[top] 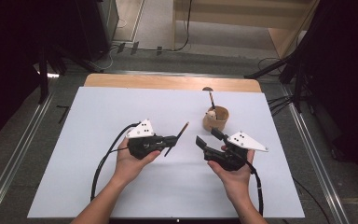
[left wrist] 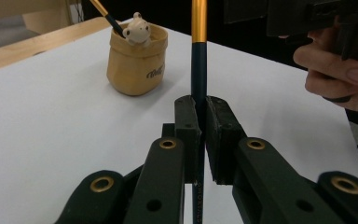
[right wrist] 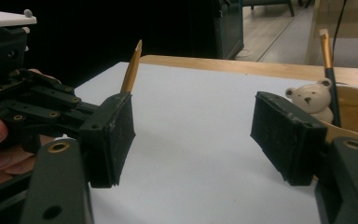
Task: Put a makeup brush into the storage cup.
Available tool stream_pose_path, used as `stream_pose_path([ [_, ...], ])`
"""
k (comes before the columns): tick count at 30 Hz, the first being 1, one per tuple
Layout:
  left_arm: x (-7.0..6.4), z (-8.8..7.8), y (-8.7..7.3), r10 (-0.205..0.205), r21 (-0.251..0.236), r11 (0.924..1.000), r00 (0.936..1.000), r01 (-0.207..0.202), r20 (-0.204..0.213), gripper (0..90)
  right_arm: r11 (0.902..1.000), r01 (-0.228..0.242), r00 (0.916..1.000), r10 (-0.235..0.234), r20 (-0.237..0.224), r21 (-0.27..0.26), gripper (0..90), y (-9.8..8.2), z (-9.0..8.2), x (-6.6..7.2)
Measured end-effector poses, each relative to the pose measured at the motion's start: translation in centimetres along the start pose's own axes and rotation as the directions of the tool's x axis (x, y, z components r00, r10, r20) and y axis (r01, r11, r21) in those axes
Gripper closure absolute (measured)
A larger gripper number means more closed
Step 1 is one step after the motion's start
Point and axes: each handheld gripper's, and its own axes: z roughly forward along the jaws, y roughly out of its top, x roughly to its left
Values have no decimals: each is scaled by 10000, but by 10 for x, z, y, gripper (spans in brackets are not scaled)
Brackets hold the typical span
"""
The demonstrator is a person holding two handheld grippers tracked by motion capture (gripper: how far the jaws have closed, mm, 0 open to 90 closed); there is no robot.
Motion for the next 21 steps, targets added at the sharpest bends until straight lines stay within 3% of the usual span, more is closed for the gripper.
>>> stream_pose_path([
  [5,-2,1,-1,-25,-126,9999,10000,25,-27,851,9999,157,9998,-157,-139,55,365,1,10,10],
  [21,-8,7,-4,-33,-345,9994,9999,29,-109,851,9990,-441,9967,441,-688,25,500,3,29,26],
])
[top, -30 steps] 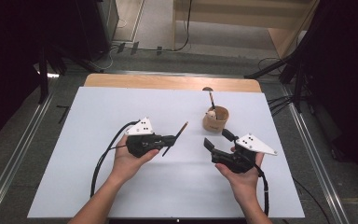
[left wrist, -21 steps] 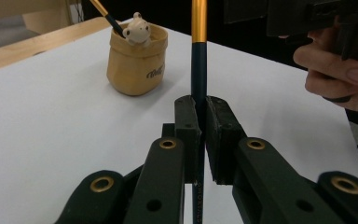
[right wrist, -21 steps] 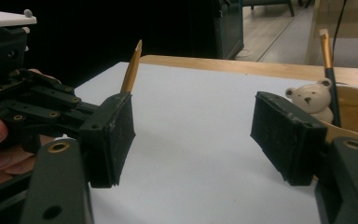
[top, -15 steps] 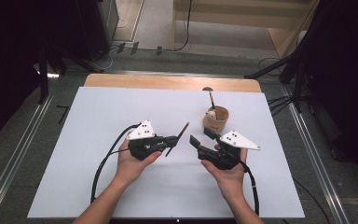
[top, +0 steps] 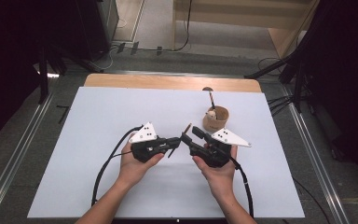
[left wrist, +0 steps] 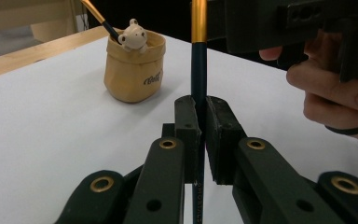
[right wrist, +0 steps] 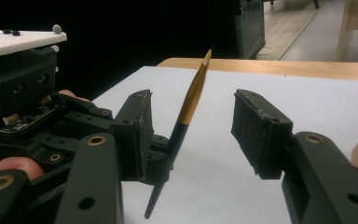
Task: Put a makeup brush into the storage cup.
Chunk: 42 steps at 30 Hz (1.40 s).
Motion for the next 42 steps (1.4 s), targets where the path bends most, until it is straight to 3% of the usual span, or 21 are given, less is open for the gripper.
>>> stream_pose_path([
  [5,-2,1,-1,53,-17,10000,10000,-53,16,850,9989,-451,9989,452,-114,92,568,-2,4,-1],
  [12,-3,3,-2,57,15,10000,9999,-57,115,850,9979,-632,9977,635,-240,119,654,-3,8,-2],
  [17,-2,5,-2,-94,101,9999,9997,92,209,848,9956,-925,9942,931,-534,133,823,-4,9,-5],
  [18,-2,5,-3,-59,106,9999,9999,58,123,898,9953,-956,9933,965,-637,164,837,-4,10,-5],
  [20,-2,4,-4,-122,-72,9999,9999,123,77,803,9965,-824,9956,829,-428,138,842,-5,9,-5],
  [24,-2,-3,-3,-387,-219,9990,9989,381,-262,374,9977,-680,9973,681,-281,28,843,-3,7,-8],
  [27,0,-11,-5,-677,-388,9971,9958,654,-618,133,9986,-537,9984,536,-182,-14,843,-2,4,-9],
  [29,3,-18,-9,-717,-475,9966,9939,679,-834,35,9993,-379,9992,378,-152,-57,843,-1,2,-10],
  [30,4,-21,-11,-746,-495,9963,9929,703,-926,0,9995,-302,9995,301,-129,-83,843,-1,1,-11],
  [35,10,-39,-17,-1115,-843,9912,9866,1019,-1188,0,9999,-34,10000,35,57,-143,843,1,-3,-14],
  [42,15,-63,-29,-1106,-1128,9894,9776,913,-1793,0,9997,107,9994,-100,326,-208,842,5,-9,-20],
])
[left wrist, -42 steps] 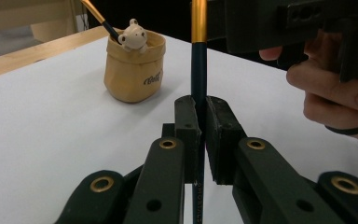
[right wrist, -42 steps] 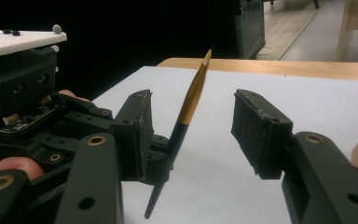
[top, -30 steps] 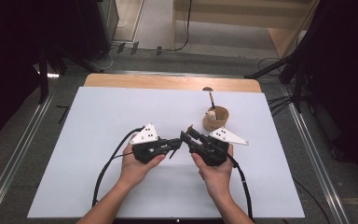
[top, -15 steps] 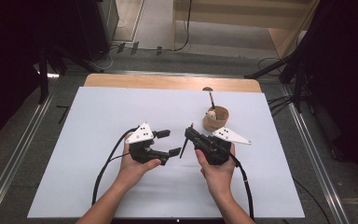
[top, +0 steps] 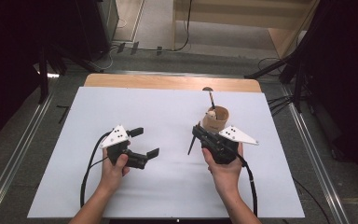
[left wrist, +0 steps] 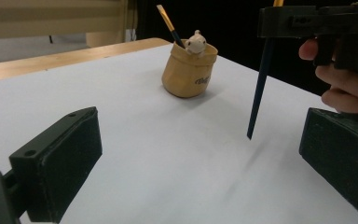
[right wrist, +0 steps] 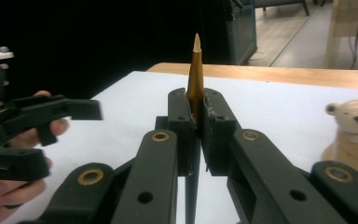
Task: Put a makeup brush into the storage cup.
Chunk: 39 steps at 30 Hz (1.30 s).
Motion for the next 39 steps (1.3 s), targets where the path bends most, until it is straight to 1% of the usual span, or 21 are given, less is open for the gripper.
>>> stream_pose_path([
  [2,3,-7,-2,33,-73,10000,10000,-34,-90,0,10000,22,10000,-22,62,0,843,1,-1,-2],
  [3,4,-10,-4,37,-100,9999,9996,-40,-277,0,10000,37,10000,-36,86,-25,843,1,-2,-3],
  [5,8,-18,-6,-41,-211,9998,9995,34,-328,0,10000,62,9999,-62,120,-37,843,2,-3,-5],
  [6,9,-22,-7,-48,-238,9997,9987,36,-508,0,10000,81,9999,-80,140,-56,843,3,-4,-6],
  [7,10,-25,-9,-50,-292,9996,9983,33,-586,0,9999,107,9998,-106,163,-83,843,3,-5,-7],
  [8,12,-28,-9,-61,-286,9996,9983,45,-578,0,9999,131,9998,-129,170,-110,843,3,-5,-8],
  [10,14,-34,-12,-71,-310,9995,9971,47,-764,0,9998,146,9997,-143,201,-135,843,4,-6,-9],
  [12,16,-38,-14,-38,-252,9997,9965,17,-838,0,9996,223,9995,-219,248,-178,843,5,-7,-11],
  [13,17,-41,-15,26,-225,9997,9952,-49,-977,0,9995,239,9993,-234,278,-181,843,6,-7,-11],
  [15,18,-45,-17,-12,-251,9997,9950,-13,-998,0,9993,306,9989,-299,350,-203,843,6,-7,-12],
  [16,19,-48,-18,6,-267,9996,9940,-35,-1093,0,9993,324,9989,-316,350,-212,844,6,-7,-13],
  [18,21,-53,-19,-17,-290,9996,9934,-16,-1146,0,9991,374,9986,-366,381,-219,844,6,-7,-13],
  [20,22,-58,-21,-108,-347,9994,9919,64,-1267,0,9989,416,9984,-407,388,-234,843,6,-7,-13],
  [24,27,-67,-25,-131,-289,9995,9905,92,-1368,0,9981,554,9978,-544,371,-260,844,7,-8,-13],
  [25,29,-69,-26,-249,-326,9993,9898,205,-1402,0,9980,570,9978,-560,360,-273,844,7,-8,-13],
  [26,30,-71,-27,-268,-316,9992,9894,225,-1429,0,9982,549,9980,-541,320,-254,843,7,-8,-13],
  [29,31,-77,-30,-280,-313,9992,9872,234,-1569,0,9979,581,9979,-573,294,-272,844,9,-8,-14],
  [33,31,-84,-33,-147,-328,9994,9846,91,-1742,0,9971,678,9973,-667,307,-339,844,10,-9,-15],
  [36,32,-88,-35,-163,-359,9993,9827,99,-1847,0,9967,713,9970,-701,314,-396,844,11,-10,-17],
  [37,33,-89,-35,-205,-433,9990,9814,124,-1910,0,9968,685,9972,-672,323,-407,844,12,-10,-17],
  [39,33,-92,-35,-258,-551,9984,9811,155,-1917,0,9965,717,9969,-702,354,-435,844,13,-11,-19],
])
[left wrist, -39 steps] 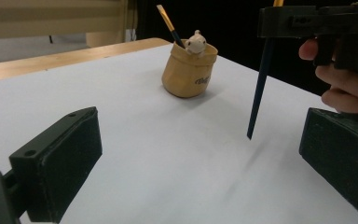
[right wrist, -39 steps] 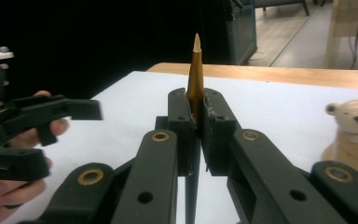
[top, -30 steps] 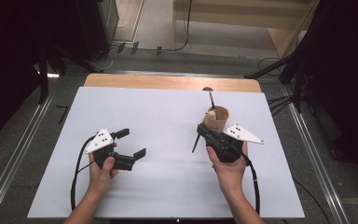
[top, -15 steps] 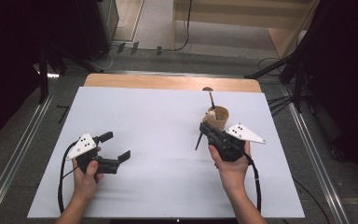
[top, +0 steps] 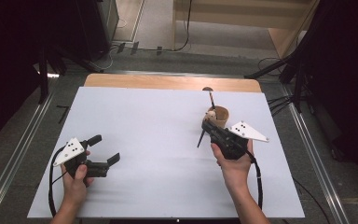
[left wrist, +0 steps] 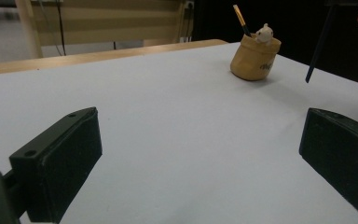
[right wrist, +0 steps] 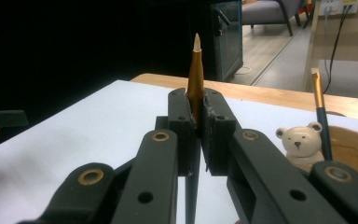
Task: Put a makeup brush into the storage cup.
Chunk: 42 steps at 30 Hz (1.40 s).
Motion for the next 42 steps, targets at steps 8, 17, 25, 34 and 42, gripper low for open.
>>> stream_pose_path([
  [8,2,-9,0,62,-196,9998,9998,-66,-187,0,9999,23,10000,-22,72,-151,844,4,-1,-4],
  [17,4,-15,0,18,-331,9994,9996,-27,-269,0,9996,91,9997,-84,240,-264,845,9,-3,-9],
  [25,7,-18,0,-17,-450,9990,9992,-1,-408,0,9984,159,9989,-135,446,-544,845,17,-8,-19],
  [34,8,-15,0,27,-416,9991,9995,-40,-327,0,9968,75,9956,0,935,-795,845,30,-15,-35],
  [42,9,-16,0,75,-482,9988,9995,-89,-292,0,9953,74,9911,56,1332,-966,845,38,-16,-49],
])
